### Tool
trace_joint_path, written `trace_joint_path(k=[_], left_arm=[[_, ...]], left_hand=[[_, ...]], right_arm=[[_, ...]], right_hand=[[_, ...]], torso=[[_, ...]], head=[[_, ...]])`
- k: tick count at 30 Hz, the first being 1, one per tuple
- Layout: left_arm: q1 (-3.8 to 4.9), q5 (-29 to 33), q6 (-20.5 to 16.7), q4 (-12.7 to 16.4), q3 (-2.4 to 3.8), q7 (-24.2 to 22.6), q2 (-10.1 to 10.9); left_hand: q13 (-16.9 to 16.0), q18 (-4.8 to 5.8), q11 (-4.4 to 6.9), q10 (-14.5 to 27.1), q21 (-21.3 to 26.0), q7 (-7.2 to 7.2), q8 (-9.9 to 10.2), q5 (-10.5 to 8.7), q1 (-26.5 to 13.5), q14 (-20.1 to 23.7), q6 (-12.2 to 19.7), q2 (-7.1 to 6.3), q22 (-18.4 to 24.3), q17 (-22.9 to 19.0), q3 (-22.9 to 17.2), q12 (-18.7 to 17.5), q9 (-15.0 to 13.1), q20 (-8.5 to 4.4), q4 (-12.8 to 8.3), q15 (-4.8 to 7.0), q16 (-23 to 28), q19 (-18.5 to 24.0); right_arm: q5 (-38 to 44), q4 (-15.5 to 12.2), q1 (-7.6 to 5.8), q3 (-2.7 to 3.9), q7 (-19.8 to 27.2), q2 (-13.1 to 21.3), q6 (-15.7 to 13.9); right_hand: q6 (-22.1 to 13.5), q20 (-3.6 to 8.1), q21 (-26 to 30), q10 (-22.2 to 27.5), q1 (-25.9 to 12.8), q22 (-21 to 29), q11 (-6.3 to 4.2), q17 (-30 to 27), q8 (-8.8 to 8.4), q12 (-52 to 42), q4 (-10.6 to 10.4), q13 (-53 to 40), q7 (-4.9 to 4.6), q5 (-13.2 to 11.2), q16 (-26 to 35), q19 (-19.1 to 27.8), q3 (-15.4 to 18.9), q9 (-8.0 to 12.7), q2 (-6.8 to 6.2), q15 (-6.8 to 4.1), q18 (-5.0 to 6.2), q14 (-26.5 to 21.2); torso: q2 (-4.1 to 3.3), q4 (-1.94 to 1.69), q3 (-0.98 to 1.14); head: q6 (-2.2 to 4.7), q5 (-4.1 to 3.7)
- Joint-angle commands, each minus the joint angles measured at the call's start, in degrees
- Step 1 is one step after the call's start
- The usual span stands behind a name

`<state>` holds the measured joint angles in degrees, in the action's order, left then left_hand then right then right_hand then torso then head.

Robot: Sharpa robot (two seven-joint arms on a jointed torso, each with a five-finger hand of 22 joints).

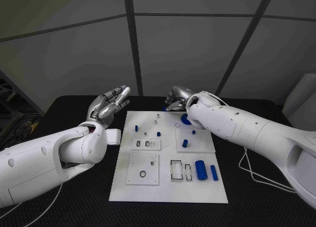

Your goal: Assemble the parts on the task board

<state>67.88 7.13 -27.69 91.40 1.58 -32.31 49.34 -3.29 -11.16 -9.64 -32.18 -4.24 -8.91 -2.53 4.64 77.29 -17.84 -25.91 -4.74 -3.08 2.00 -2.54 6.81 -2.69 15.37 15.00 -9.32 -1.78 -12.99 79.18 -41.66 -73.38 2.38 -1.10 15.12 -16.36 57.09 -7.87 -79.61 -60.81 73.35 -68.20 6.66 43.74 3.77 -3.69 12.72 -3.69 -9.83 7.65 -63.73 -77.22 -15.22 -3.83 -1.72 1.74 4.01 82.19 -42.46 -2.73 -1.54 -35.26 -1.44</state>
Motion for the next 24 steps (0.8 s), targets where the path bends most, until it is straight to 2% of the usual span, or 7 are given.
trace_joint_path(k=[1,7,9,14,24], left_arm=[[0.19,-0.49,0.79,0.07,0.08,-0.21,-0.04],[0.35,-0.49,0.86,-0.1,0.08,-0.19,-0.3],[0.41,-0.49,0.88,-0.02,0.08,-0.18,-0.31],[0.7,-0.49,0.93,0.38,0.08,-0.15,-0.35],[0.98,-0.5,0.93,0.98,0.08,-0.08,-0.35]], left_hand=[[-0.07,0.95,-0.5,-0.01,-0.27,-3.45,-0.15,0.08,0.19,-0.53,-0.4,0.53,-0.05,0.09,-0.03,0.36,-0.05,0.08,-0.29,0.04,-0.26,-0.29],[-0.07,0.95,-0.5,-0.01,-0.27,-3.45,-0.15,0.08,0.19,-0.53,-0.4,0.53,-0.05,0.09,-0.03,0.36,-0.05,0.08,-0.29,0.04,-0.26,-0.29],[-0.07,0.95,-0.51,-0.06,-0.3,-3.47,-0.17,0.08,0.23,-0.61,-0.57,0.58,-0.06,0.1,-0.02,0.39,-0.07,0.08,-0.37,0.03,-0.27,-0.32],[-0.07,0.95,-0.51,-0.06,-0.3,-3.47,-0.17,0.08,0.23,-0.61,-0.57,0.58,-0.06,0.1,-0.02,0.39,-0.07,0.08,-0.37,0.03,-0.27,-0.32],[-0.08,0.96,-0.53,-0.1,-0.31,-3.49,-0.18,0.09,0.27,-0.66,-0.63,0.6,-0.07,0.1,-0.03,0.42,-0.08,0.08,-0.43,0.03,-0.28,-0.31]], right_arm=[[1.67,0.64,-0.28,0.04,-0.54,-0.33,0.6],[2.29,2.07,-0.36,0.04,-1.09,-1.49,1.15],[2.66,2.53,-0.39,0.04,-1.38,-1.84,1.34],[3.25,3.83,-0.5,0.04,-1.94,-2.7,2.04],[3.53,4.59,-0.6,0.05,-2.24,-3.35,3.0]], right_hand=[[0.26,0.13,-0.17,-0.37,-0.29,-0.1,-0.08,0.07,0.01,0.13,-0.26,-0.01,-0.05,-0.37,-0.32,-0.28,0.0,-0.01,0.46,-0.28,0.48,0.23],[0.26,0.13,-0.19,-0.35,-0.29,-0.14,-0.08,0.14,0.0,0.14,-0.29,-0.01,-0.06,-0.37,-0.36,-0.3,0.0,0.0,0.48,-0.28,0.47,0.24],[0.3,0.13,-0.17,-0.28,-0.33,-0.11,-0.07,0.17,0.0,0.17,-0.39,0.01,-0.07,-0.34,-0.39,-0.29,-0.01,0.0,0.6,-0.28,0.47,0.25],[0.32,0.13,-0.17,-0.22,-0.35,-0.11,-0.06,0.18,-0.01,0.19,-0.47,0.01,-0.07,-0.33,-0.4,-0.29,-0.01,0.0,0.68,-0.28,0.47,0.25],[0.42,0.13,-0.19,-0.16,-0.39,-0.16,-0.06,0.23,0.0,0.18,-0.66,0.02,-0.06,-0.31,-0.44,-0.32,-0.04,0.0,0.92,-0.27,0.46,0.27]], torso=[[-0.06,0.06,0.01],[-0.11,-0.07,0.03],[-0.2,-0.06,0.01],[-0.63,-0.4,-0.12],[-1.23,-0.71,-0.26]], head=[[0.11,0.03],[0.18,0.06],[0.23,0.12],[0.3,-0.11],[0.45,-0.34]])
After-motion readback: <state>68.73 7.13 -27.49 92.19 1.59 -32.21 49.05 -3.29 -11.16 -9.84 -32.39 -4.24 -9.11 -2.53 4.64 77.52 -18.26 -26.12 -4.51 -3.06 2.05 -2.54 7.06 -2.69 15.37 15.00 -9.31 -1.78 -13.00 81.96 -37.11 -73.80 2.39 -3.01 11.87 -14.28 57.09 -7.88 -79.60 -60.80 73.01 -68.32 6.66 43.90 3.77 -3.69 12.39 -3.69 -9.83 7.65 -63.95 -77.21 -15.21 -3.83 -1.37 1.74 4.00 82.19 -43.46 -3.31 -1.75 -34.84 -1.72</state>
